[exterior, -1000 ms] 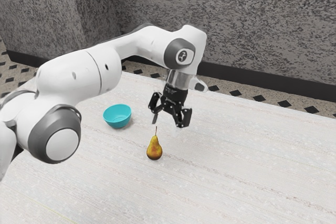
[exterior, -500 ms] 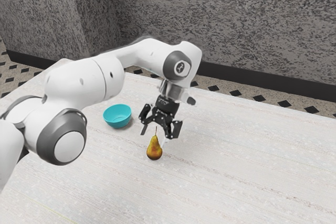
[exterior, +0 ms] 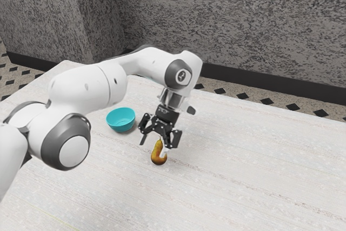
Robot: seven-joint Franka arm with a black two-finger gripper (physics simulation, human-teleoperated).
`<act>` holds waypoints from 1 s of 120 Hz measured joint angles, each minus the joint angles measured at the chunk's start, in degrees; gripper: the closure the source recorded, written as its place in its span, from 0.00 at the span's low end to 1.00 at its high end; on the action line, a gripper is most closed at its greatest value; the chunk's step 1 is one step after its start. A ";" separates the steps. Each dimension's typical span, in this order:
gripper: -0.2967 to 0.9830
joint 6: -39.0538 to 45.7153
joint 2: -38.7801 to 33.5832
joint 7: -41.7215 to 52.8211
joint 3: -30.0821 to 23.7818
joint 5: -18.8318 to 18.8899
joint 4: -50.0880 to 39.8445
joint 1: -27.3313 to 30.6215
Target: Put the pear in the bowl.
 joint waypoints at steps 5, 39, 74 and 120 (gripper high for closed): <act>0.25 -0.03 -0.11 0.04 0.12 0.05 0.06 0.11; 0.24 2.03 3.34 0.73 0.27 0.07 10.56 0.73; 0.23 4.31 6.98 1.52 -0.10 -0.27 12.72 2.23; 0.24 5.88 7.28 2.00 0.17 -5.96 8.66 2.07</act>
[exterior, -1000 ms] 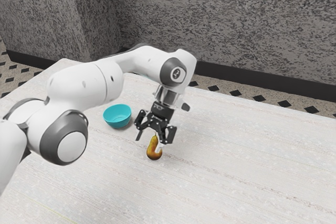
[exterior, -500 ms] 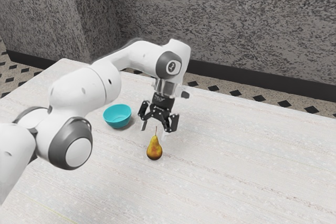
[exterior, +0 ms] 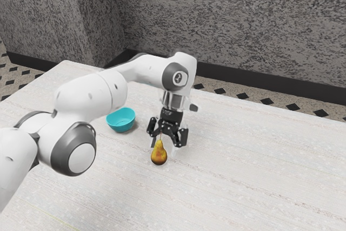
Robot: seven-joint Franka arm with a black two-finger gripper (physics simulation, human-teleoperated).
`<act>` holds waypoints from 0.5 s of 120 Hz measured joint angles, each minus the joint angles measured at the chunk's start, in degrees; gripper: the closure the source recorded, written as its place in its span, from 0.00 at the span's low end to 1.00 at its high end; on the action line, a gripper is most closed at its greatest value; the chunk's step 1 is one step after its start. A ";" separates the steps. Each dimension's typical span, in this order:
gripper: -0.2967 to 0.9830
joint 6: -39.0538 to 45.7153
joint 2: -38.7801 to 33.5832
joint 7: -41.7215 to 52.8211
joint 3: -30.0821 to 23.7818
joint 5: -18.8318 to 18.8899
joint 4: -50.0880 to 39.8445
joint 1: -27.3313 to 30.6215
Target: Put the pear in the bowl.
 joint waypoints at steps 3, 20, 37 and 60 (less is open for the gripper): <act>0.24 -0.01 0.01 0.01 0.09 -0.45 -0.41 0.00; 0.24 -0.62 -0.02 0.09 1.41 -1.81 -1.40 0.00; 0.25 -1.26 -0.03 0.21 2.26 -2.24 -1.70 0.00; 0.26 -1.54 -0.01 0.31 2.33 -2.40 -2.47 0.00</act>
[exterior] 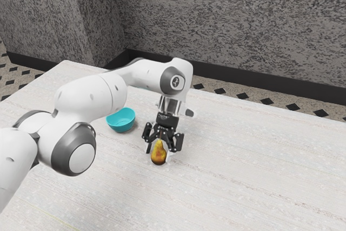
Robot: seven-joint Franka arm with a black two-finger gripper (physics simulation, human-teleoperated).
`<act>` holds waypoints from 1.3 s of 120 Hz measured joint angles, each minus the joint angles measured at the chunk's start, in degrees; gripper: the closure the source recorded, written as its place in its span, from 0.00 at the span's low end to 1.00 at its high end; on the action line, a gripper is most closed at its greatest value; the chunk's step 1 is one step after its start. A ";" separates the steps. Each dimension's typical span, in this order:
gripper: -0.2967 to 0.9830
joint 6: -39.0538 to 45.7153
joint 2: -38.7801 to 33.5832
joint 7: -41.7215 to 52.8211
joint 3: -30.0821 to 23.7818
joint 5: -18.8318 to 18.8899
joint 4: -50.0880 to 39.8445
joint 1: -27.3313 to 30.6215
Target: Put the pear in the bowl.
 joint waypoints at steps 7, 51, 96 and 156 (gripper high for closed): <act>0.27 -0.01 -0.01 0.01 0.00 -0.04 -0.24 0.00; 0.49 -0.04 -0.08 -0.05 0.10 -0.10 -0.40 0.00; 0.66 0.02 -0.87 0.21 0.57 0.70 -0.36 -0.09; 0.65 -2.19 -4.86 1.50 3.91 1.35 1.75 9.59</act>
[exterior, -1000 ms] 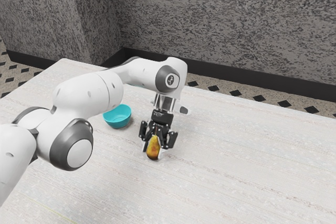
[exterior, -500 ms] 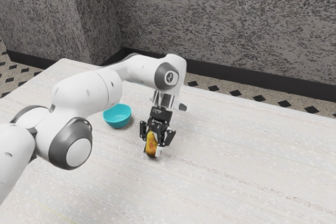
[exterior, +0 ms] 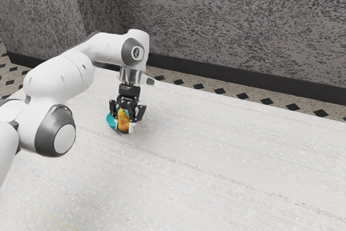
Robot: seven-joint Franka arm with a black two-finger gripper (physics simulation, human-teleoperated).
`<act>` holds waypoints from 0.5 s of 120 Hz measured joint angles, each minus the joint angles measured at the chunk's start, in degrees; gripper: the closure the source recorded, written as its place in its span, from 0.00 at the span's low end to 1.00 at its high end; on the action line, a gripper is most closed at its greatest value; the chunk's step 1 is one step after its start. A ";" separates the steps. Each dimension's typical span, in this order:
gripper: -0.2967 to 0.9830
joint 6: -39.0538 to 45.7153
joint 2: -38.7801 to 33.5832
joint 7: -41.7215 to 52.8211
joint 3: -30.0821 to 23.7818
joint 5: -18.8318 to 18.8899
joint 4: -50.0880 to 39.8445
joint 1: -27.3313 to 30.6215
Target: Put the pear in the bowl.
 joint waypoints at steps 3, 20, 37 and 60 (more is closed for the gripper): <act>0.65 0.05 0.04 0.11 0.08 0.01 0.72 0.72; 0.64 1.36 0.23 0.65 0.09 0.03 5.52 3.25; 0.63 5.74 0.96 1.09 0.04 -0.02 7.13 4.86; 0.57 11.40 1.52 1.52 -0.23 -0.18 7.26 5.38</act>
